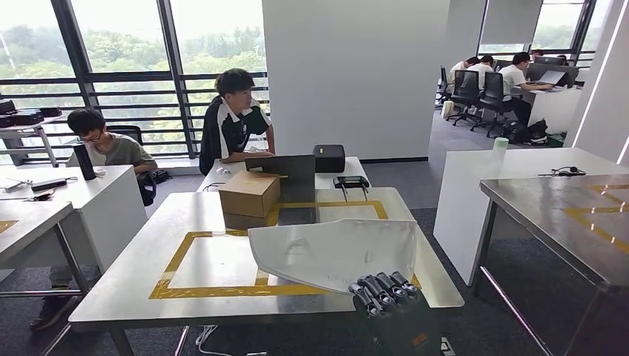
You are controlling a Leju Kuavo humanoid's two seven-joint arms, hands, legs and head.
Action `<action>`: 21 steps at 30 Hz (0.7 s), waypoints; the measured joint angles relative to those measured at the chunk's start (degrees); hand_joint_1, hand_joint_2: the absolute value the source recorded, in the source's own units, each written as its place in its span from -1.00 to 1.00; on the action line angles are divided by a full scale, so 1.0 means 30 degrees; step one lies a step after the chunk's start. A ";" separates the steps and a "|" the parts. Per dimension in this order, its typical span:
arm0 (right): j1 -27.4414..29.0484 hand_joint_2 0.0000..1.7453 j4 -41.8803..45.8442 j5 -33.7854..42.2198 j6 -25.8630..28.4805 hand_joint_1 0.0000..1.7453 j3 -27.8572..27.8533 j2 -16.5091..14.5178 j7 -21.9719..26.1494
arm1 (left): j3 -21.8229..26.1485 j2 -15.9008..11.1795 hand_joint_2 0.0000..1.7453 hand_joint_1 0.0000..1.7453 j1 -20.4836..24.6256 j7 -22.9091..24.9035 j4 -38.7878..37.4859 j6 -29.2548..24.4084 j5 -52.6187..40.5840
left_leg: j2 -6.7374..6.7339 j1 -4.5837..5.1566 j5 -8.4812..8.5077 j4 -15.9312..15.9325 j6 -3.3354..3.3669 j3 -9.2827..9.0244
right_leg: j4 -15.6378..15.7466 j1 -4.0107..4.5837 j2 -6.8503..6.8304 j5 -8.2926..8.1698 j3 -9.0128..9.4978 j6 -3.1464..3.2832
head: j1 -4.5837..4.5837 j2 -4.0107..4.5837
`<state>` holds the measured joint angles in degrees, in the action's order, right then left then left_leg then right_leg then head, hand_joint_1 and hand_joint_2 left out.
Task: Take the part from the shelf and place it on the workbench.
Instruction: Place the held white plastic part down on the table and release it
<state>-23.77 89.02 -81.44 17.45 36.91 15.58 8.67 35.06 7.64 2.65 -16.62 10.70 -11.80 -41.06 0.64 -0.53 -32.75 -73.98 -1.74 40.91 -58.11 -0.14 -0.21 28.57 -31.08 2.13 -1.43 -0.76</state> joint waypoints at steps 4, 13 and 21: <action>0.0188 1.00 0.0004 0.0002 0.0009 0.68 -0.0016 0.0000 -0.0007 | 0.0002 -0.0026 1.00 -1.00 -0.0167 0.0016 -0.0004 0.0020 -0.0091 | -0.0110 0.0020 0.2051 0.2489 0.0189 0.0005 | 0.0006 0.0012 0.0037 0.0824 0.0956 -0.0138 | -0.0009 0.0000; 0.0335 1.00 0.0251 -0.0064 0.0080 0.68 -0.0095 -0.0005 -0.0015 | 0.0013 -0.0036 1.00 -1.00 -0.0201 -0.0007 0.0011 0.0020 -0.0313 | -0.0087 0.0080 0.2401 0.5269 0.1221 -0.2170 | -0.3862 0.0031 0.0068 0.0602 -0.0665 -0.0979 | 0.0013 0.0000; 0.0684 1.00 0.0242 -0.0067 0.0035 0.68 -0.0102 0.0020 0.0000 | 0.0016 -0.0055 1.00 -1.00 -0.0291 0.0007 -0.0013 0.0020 -0.0352 | 0.0221 0.0115 -0.0253 0.5325 0.1024 -0.5103 | -0.1193 0.0002 0.0017 -0.0678 -0.3696 -0.0970 | 0.0049 0.0002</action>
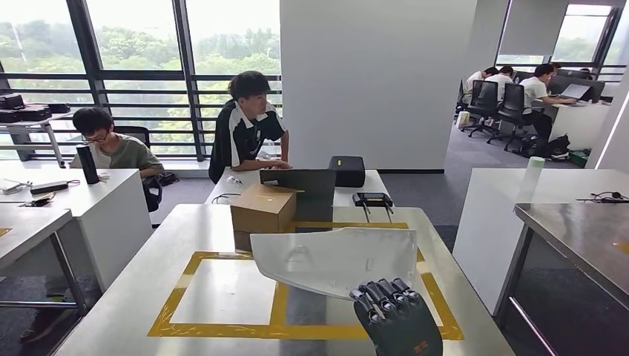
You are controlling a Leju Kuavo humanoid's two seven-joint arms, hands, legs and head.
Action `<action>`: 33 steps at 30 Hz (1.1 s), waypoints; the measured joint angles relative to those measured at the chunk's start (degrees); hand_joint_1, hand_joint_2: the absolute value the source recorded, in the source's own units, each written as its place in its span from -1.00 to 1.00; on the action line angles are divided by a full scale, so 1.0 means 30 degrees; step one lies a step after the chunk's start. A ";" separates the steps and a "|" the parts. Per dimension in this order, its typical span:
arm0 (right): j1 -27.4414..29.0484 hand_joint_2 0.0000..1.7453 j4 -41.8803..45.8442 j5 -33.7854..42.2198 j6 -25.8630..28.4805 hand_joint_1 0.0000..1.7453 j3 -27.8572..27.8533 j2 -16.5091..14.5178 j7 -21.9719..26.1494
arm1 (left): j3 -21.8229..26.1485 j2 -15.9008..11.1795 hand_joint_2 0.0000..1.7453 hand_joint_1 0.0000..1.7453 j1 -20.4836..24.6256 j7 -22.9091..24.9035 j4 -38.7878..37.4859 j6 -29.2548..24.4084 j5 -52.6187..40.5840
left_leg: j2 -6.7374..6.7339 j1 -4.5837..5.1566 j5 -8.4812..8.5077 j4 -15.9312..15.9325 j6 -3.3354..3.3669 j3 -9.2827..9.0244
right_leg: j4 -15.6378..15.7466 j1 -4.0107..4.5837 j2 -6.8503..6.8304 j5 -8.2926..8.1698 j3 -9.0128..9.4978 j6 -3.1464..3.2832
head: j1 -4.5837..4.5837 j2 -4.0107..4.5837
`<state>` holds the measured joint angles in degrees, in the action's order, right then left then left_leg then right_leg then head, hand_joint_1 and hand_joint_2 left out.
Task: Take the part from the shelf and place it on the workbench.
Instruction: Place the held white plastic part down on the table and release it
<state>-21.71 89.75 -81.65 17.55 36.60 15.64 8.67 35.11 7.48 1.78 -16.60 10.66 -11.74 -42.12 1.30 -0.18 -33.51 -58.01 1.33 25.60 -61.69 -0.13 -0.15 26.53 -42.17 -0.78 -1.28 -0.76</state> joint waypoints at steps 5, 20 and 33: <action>-0.0346 1.00 0.0212 0.0004 0.0018 0.68 -0.0064 -0.0002 -0.0015 | 0.0013 0.0078 1.00 -1.00 0.0294 -0.0016 0.0048 0.0000 -0.0015 | -0.0070 -0.0101 0.0366 -0.2110 -0.0652 -0.0224 | 0.0913 0.0166 0.0084 -0.1132 0.1427 0.0648 | -0.0047 0.0002; -0.0325 1.00 0.0133 0.0530 -0.0268 0.68 -0.0206 -0.0007 0.0240 | 0.0175 0.0044 1.00 -1.00 0.0051 0.0363 -0.0009 -0.1006 -0.0277 | -0.0261 -0.0029 0.4435 -0.1128 -0.0158 0.5839 | 0.1116 -0.0064 0.0441 0.3822 0.6481 0.0058 | -0.0060 -0.0004; -0.0753 1.00 -0.0903 0.2208 -0.1383 0.68 -0.0550 0.0723 0.0639 | 0.0215 0.0280 1.00 -1.00 0.0350 0.0798 0.0042 -0.2679 -0.0822 | 0.0006 0.0020 0.2495 -0.0893 -0.0137 0.3694 | 0.0631 0.0062 0.0248 0.0397 0.2505 0.0163 | 0.0012 0.0000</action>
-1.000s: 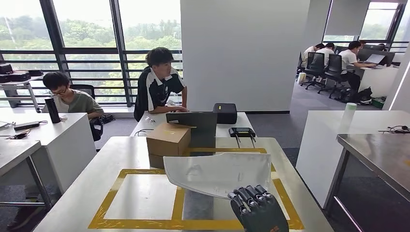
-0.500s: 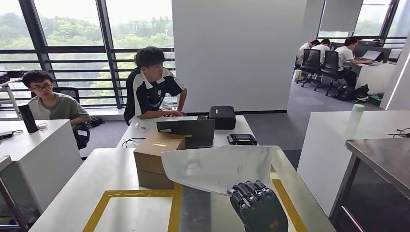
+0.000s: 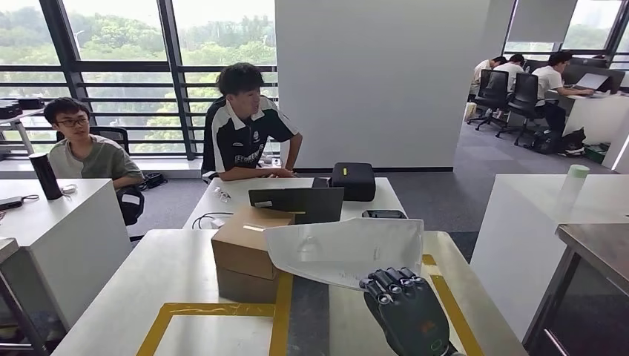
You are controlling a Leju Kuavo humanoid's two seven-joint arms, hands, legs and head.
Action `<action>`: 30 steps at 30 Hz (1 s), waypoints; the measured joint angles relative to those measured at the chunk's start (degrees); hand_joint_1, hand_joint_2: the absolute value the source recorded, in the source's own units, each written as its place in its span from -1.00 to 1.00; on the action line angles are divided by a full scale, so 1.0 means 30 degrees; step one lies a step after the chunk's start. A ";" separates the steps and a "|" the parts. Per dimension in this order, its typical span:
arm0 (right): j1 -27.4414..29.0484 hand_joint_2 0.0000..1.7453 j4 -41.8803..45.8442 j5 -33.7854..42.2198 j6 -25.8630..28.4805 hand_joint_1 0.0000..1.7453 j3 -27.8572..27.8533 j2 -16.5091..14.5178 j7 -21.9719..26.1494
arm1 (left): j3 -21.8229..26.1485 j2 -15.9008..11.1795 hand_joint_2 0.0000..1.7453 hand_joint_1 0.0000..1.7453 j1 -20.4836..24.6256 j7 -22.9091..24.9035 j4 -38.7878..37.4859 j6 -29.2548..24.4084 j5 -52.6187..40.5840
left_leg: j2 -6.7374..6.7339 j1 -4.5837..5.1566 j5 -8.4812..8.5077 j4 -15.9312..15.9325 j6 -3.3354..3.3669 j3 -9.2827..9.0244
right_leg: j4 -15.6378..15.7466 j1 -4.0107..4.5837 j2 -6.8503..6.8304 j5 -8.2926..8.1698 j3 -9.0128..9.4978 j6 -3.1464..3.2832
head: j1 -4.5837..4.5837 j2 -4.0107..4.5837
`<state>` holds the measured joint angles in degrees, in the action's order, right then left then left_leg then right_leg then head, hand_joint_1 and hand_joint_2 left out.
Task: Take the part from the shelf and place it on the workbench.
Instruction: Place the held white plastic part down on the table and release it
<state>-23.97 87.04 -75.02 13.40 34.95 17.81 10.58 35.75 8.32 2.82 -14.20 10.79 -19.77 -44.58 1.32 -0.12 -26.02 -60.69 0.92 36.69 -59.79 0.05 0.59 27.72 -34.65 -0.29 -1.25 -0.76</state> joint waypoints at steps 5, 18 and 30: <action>-0.0666 1.00 -0.1848 0.0740 -0.1145 0.68 -0.0100 -0.0068 -0.0078 | 0.0002 0.0024 1.00 -1.00 0.0081 -0.0634 0.0005 0.0235 -0.0162 | -0.0048 -0.0006 0.0032 0.0254 -0.0143 -0.0251 | 0.0071 0.0009 0.0065 0.0050 0.0136 0.0112 | -0.0017 -0.0002; -0.4304 1.00 -1.2959 0.2816 0.0786 0.68 -0.0798 -0.2667 0.1324 | 0.0118 0.0057 1.00 -1.00 0.0532 -0.2506 0.0106 0.0089 -0.0452 | -0.0048 -0.0013 0.0108 0.0398 -0.0310 -0.0372 | 0.0058 0.0011 0.0073 0.0064 0.0184 0.0258 | -0.0016 -0.0002; -0.6200 -1.00 -1.8858 0.2657 0.1477 -1.00 -0.0818 -0.4410 0.1745 | 0.0978 0.0055 -0.50 -1.00 0.0647 -0.3426 0.0106 0.0903 0.0764 | -0.0018 -0.0002 0.0108 0.0388 -0.0306 -0.0376 | 0.0094 0.0004 0.0069 0.0046 0.0228 0.0242 | -0.0014 -0.0002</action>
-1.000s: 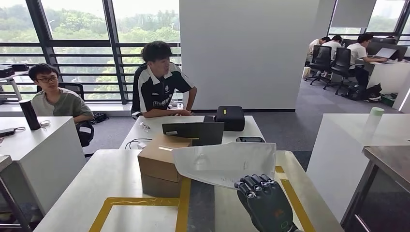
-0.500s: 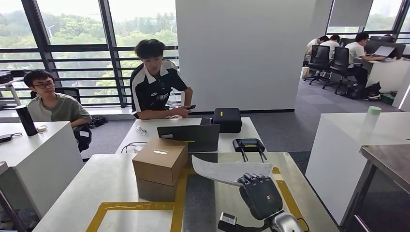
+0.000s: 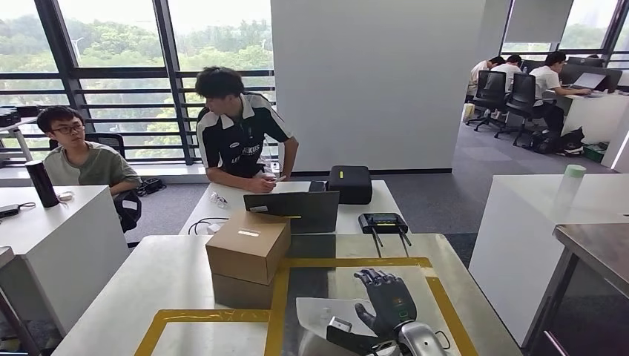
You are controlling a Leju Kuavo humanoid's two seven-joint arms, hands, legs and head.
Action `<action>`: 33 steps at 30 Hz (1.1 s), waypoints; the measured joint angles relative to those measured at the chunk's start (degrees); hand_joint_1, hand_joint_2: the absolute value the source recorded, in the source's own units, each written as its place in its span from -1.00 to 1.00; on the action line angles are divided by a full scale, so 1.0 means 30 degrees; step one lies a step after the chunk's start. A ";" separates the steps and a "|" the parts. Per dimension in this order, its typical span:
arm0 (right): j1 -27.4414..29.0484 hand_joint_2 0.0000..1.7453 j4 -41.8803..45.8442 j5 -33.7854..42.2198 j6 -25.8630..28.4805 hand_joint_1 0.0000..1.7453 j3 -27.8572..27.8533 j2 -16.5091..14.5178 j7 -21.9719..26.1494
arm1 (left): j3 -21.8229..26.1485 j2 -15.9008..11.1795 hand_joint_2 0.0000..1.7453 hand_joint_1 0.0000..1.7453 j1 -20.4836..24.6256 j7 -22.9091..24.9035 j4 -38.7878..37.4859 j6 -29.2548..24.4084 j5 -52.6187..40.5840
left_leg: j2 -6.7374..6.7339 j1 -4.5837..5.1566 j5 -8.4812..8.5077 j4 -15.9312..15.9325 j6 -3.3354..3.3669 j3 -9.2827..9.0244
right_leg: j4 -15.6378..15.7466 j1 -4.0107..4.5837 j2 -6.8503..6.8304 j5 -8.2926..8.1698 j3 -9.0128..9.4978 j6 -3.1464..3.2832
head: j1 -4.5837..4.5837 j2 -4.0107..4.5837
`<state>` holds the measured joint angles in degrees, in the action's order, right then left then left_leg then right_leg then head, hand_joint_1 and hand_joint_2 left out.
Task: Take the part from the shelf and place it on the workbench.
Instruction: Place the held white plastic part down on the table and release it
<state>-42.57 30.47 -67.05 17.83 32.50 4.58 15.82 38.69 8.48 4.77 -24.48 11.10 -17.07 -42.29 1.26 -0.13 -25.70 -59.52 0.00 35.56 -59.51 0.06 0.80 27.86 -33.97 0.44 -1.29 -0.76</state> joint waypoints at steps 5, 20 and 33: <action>-0.0119 -1.00 -0.0215 0.0067 0.0660 -1.00 0.0009 -0.0233 0.0292 | 0.0297 0.0000 -1.00 -1.00 -0.0044 0.1369 -0.0002 -0.1931 -0.0456 | 0.0004 0.0000 -0.0001 -0.0001 0.0002 -0.0001 | 0.0005 -0.0009 -0.0002 -0.0002 0.0007 -0.0004 | -0.0002 0.0000; 0.1922 -1.00 0.9125 -0.0340 0.1390 -1.00 0.0299 0.1608 -0.1353 | 0.1051 0.0144 -1.00 -1.00 -0.0181 0.3921 -0.0015 -0.2919 -0.1190 | -0.0163 -0.0204 0.0421 0.0682 0.0477 -0.0350 | -0.2365 -0.0137 -0.0042 0.1697 -0.0873 -0.0576 | 0.0064 0.0000; 0.5918 -1.00 1.7352 -0.3573 0.1805 -1.00 0.0311 0.3819 -0.3174 | 0.0998 0.0284 -1.00 -1.00 -0.0334 0.4158 -0.0027 -0.2915 -0.1700 | -0.0176 -0.0575 0.0038 -0.0453 -0.0891 0.0550 | -0.0128 -0.0639 -0.0071 0.0107 0.0271 -0.0138 | 0.0035 0.0000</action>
<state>-24.82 82.52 -77.77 23.25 33.44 16.04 6.30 41.68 9.33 3.76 -12.00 11.02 -25.81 -47.39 0.74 -1.85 -25.58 -60.88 -2.67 37.21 -59.90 -1.85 0.58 28.18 -33.15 0.02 -1.19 -0.76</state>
